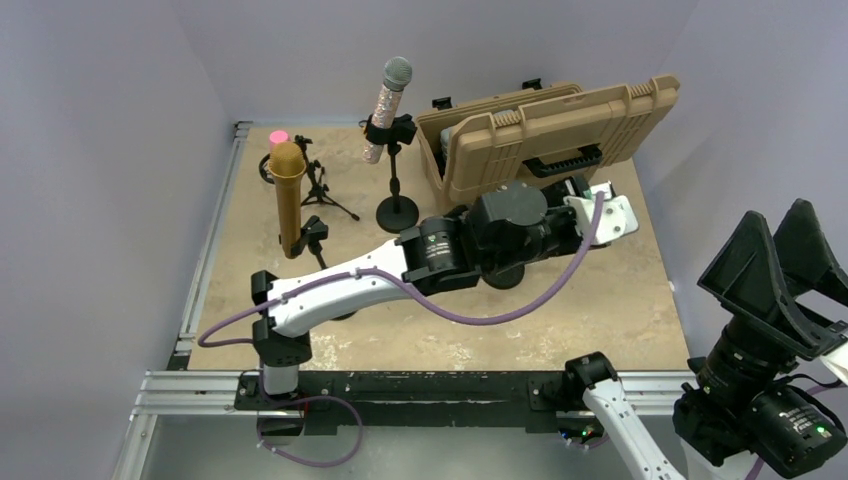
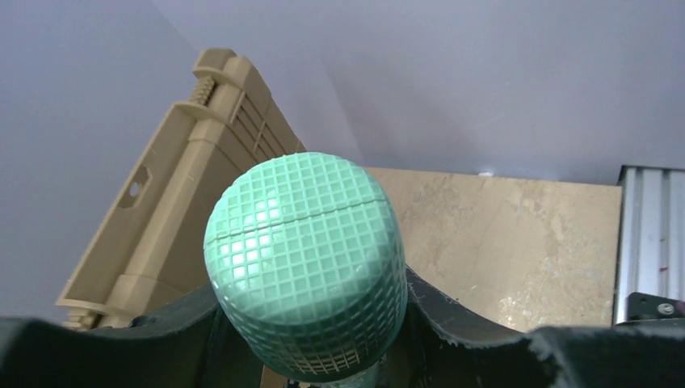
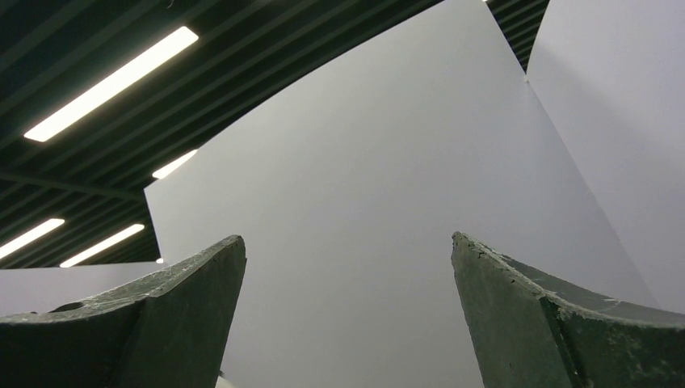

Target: Remove the microphone from the stand

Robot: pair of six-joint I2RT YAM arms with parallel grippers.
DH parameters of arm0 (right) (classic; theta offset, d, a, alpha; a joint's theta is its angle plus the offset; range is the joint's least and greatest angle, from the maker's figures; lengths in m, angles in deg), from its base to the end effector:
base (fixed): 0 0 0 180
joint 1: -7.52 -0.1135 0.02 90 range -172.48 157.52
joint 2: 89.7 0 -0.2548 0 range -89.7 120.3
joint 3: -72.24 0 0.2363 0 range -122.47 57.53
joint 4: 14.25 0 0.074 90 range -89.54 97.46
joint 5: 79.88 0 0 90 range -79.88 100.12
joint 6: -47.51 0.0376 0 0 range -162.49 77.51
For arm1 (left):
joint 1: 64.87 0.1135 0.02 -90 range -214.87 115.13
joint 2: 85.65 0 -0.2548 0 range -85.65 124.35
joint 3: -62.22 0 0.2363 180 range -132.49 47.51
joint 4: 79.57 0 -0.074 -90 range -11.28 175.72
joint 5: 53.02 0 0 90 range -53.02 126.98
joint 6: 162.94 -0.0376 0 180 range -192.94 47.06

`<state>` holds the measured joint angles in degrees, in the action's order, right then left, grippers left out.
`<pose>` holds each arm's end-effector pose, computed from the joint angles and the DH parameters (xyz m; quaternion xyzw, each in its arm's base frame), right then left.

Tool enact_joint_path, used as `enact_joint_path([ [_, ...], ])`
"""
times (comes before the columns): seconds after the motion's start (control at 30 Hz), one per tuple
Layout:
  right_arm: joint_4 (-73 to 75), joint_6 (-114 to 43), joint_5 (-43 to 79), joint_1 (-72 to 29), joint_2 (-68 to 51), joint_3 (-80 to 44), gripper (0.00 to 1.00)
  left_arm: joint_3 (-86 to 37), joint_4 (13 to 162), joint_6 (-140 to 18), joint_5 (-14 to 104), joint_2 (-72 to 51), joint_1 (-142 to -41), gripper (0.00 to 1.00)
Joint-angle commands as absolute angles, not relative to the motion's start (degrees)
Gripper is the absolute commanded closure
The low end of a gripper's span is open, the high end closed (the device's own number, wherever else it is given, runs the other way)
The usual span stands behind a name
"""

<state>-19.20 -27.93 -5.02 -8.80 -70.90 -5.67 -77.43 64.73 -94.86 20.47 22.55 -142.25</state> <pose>-0.0468 -0.0239 0.4976 0.1249 0.2244 0.2287 0.9390 0.1002 -0.3987 0.4707 0.4895 0.5440 -0.2202 0.6450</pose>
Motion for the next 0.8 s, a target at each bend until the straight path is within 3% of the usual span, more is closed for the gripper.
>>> enact_joint_path([
  [0.0, -19.7, -27.4, -6.4, -8.7, -70.5, -5.5, 0.03, -85.5, 60.8, -90.8, 25.9, 14.3, -142.5, 1.00],
  [0.23, -20.2, -27.0, -5.2, -8.7, -69.0, -5.3, 0.02, -87.7, 49.3, -87.3, 22.4, 7.8, -142.4, 1.00],
  [0.4, -21.4, -26.4, -3.1, -8.7, -67.2, -4.5, 0.02, -82.4, 39.7, -81.4, 17.4, 3.2, -141.3, 1.00],
  [0.53, -22.4, -25.8, -1.4, -8.7, -66.0, -3.9, 0.02, -75.2, 31.3, -75.0, 16.2, 1.2, -140.5, 1.00],
  [0.77, -23.0, -26.1, -1.5, -8.7, -64.4, -2.8, 0.03, -48.9, 35.5, -69.5, 12.1, -4.1, -141.0, 1.00],
])
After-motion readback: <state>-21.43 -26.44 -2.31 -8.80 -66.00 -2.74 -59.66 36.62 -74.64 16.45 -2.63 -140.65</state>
